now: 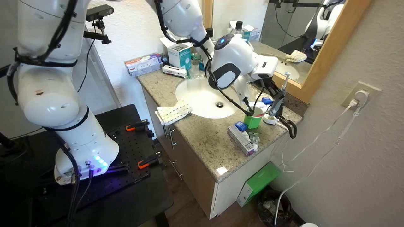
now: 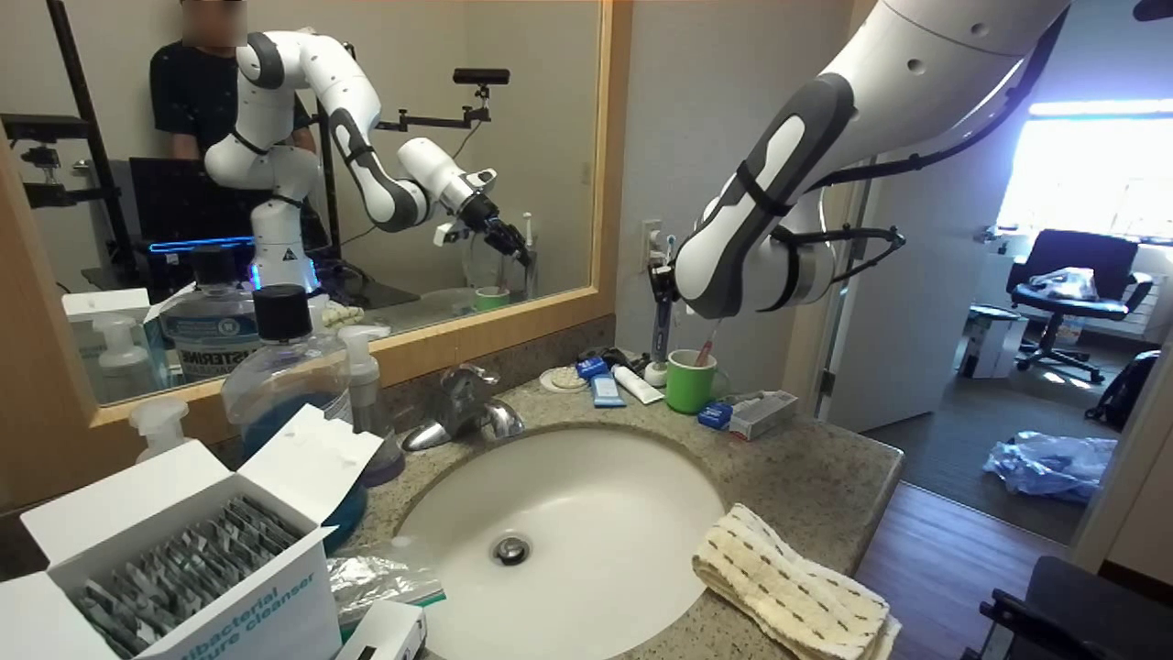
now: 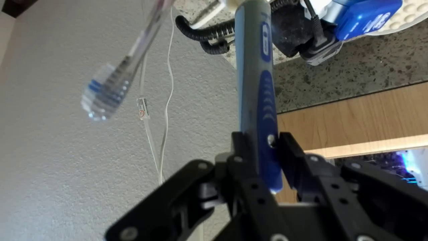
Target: Pick up the electric toothbrush and put it in the light green cup.
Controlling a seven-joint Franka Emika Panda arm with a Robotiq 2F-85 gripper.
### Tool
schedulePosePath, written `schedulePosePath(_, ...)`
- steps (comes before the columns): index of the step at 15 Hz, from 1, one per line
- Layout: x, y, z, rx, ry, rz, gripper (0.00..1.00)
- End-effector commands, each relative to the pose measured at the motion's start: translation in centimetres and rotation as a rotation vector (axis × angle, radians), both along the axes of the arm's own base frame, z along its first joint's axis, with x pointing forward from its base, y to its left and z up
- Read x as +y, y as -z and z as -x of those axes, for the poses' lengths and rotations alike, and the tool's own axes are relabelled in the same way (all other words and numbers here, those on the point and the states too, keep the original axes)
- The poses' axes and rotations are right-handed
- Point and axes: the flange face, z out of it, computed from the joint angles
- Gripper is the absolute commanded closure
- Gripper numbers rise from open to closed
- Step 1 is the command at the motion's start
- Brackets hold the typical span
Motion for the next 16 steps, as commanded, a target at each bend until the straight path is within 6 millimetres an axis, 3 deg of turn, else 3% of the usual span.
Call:
schedulePosePath(1,0.0,0.4,-0.7,-0.022,0.018,-0.023,0.93)
schedulePosePath(7,0.2,-0.4,0.7,-0.024,0.024,-0.082,0.93)
schedulePosePath(13,2.4,-5.0,2.4,-0.072,-0.044,-0.126,0.93)
schedulePosePath(16,2.8,-6.7,4.1,-0.074,-0.070,-0.108,0.93)
